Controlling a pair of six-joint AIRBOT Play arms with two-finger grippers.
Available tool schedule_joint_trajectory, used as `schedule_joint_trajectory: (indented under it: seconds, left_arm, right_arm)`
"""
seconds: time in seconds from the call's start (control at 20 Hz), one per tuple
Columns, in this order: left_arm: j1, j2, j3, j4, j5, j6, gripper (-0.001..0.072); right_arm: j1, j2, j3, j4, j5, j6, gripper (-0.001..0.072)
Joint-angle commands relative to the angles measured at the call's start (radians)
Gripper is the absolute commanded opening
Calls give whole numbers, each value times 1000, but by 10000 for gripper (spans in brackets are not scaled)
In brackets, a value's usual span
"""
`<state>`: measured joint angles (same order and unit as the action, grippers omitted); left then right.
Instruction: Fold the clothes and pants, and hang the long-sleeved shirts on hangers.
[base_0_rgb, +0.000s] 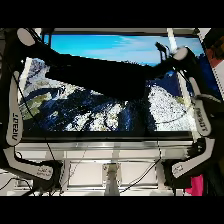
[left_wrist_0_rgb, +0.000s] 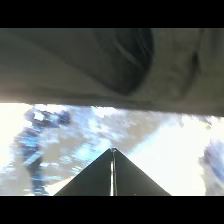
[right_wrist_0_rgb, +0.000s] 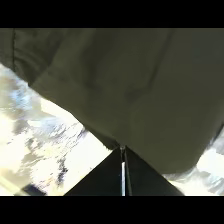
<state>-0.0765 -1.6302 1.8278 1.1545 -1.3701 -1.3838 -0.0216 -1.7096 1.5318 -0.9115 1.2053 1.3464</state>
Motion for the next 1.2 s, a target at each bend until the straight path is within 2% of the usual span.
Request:
schedule_joint_trajectory:
  seconds: [0.0, 0.05, 0.1, 0.15, 0.2, 0.25, 0.3, 0.5, 0.65, 0.85, 0.95, 1.0, 1.05, 1.1, 1.15]
  left_arm:
    - [-1, 10, -95, -147, -7, 64, 3]
    - [-3, 10, -112, -153, -5, 69, 3]
    - [-4, 9, -122, -153, -3, 69, 3]
    - [-5, 9, -127, -153, -3, 69, 3]
    - [-5, 9, -127, -154, -2, 68, 3]
    - [-5, 10, -127, -154, 1, 68, 3]
    - [-5, 9, -127, -162, 0, 68, 3]
    - [-5, 9, -127, -192, 0, 68, 3]
    - [-5, 9, -127, -191, 0, 68, 3]
    - [-5, 9, -127, -191, 1, 69, 3]
    - [-5, 5, -127, -191, 1, 68, 3]
    - [-5, 3, -127, -191, 0, 68, 4]
    - [-5, 0, -127, -191, 1, 68, 3]
    - [-5, -3, -127, -191, 1, 67, 4]
    - [-9, -6, -127, -190, 1, 64, 3]
  right_arm:
    - [-106, 130, -394, 346, -197, -236, 14]
    - [-121, 157, -489, 435, -263, -296, 14]
    - [-129, 168, -563, 495, -332, -309, 17]
    - [-129, 164, -608, 533, -397, -279, 77]
    - [-124, 156, -621, 538, -428, -248, 357]
    - [-121, 143, -614, 540, -426, -236, 577]
    - [-121, 132, -601, 538, -415, -236, 591]
    - [-121, 84, -537, 537, -405, -220, 591]
    - [-116, 14, -491, 536, -332, -175, 591]
    - [-71, -32, -487, 535, -316, -175, 583]
    - [-58, -32, -487, 535, -331, -175, 503]
    - [-58, -32, -487, 539, -332, -174, 495]
    - [-58, -32, -487, 541, -332, -172, 421]
    - [-58, -32, -487, 539, -333, -172, 282]
    - [-58, -31, -487, 539, -333, -172, 34]
